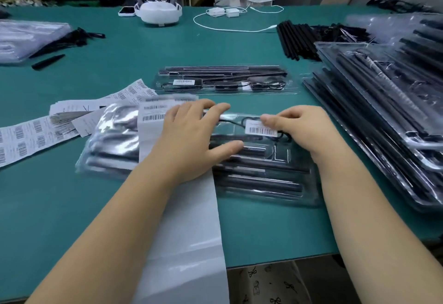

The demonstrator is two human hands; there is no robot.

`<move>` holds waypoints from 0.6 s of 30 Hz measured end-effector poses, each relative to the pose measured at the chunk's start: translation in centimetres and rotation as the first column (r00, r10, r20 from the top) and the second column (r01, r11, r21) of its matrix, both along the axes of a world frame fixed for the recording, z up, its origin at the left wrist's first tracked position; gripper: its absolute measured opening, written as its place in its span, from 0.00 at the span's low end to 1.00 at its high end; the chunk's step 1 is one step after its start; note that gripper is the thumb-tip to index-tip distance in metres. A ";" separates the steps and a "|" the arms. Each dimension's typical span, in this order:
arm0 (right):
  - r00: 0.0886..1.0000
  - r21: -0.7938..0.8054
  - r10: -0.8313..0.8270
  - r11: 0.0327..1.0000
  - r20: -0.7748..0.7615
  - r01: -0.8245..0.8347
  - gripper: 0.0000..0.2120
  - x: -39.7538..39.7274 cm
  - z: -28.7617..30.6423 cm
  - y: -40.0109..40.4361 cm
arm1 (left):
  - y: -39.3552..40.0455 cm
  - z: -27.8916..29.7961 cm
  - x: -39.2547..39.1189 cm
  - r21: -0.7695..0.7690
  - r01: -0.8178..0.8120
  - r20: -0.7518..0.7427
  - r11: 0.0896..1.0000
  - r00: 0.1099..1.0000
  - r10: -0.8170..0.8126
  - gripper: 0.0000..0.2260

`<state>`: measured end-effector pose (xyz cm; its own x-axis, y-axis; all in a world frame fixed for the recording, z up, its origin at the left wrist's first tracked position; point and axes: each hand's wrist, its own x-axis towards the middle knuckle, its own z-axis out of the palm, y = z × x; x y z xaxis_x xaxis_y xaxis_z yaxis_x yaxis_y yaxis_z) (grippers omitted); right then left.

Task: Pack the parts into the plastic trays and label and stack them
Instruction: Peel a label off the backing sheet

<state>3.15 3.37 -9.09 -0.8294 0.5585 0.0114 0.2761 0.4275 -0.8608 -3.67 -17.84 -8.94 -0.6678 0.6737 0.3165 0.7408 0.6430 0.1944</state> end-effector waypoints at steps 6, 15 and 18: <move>0.942 -0.274 -0.262 0.940 -0.209 0.201 0.13 0.3 0.7 0.6 | 0.0 -0.1 -0.5 -0.012 -0.145 0.060 0.989 0.988 0.145 0.28; 0.843 -0.390 -0.419 0.877 -0.337 0.280 0.12 0.5 0.8 0.7 | 0.2 -0.6 -0.9 0.012 -0.378 0.185 0.926 0.911 0.370 0.25; 0.765 -0.500 -0.504 0.820 -0.401 0.278 0.12 0.6 1.0 0.8 | 0.1 -1.1 -1.3 -0.203 -0.393 0.191 0.897 0.883 0.430 0.27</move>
<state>3.77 4.15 -8.07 -0.4724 0.8792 0.0621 -0.1703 -0.0219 -0.9852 -4.96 -17.77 -10.01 -0.9357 0.3504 0.0399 0.3511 0.9152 0.1977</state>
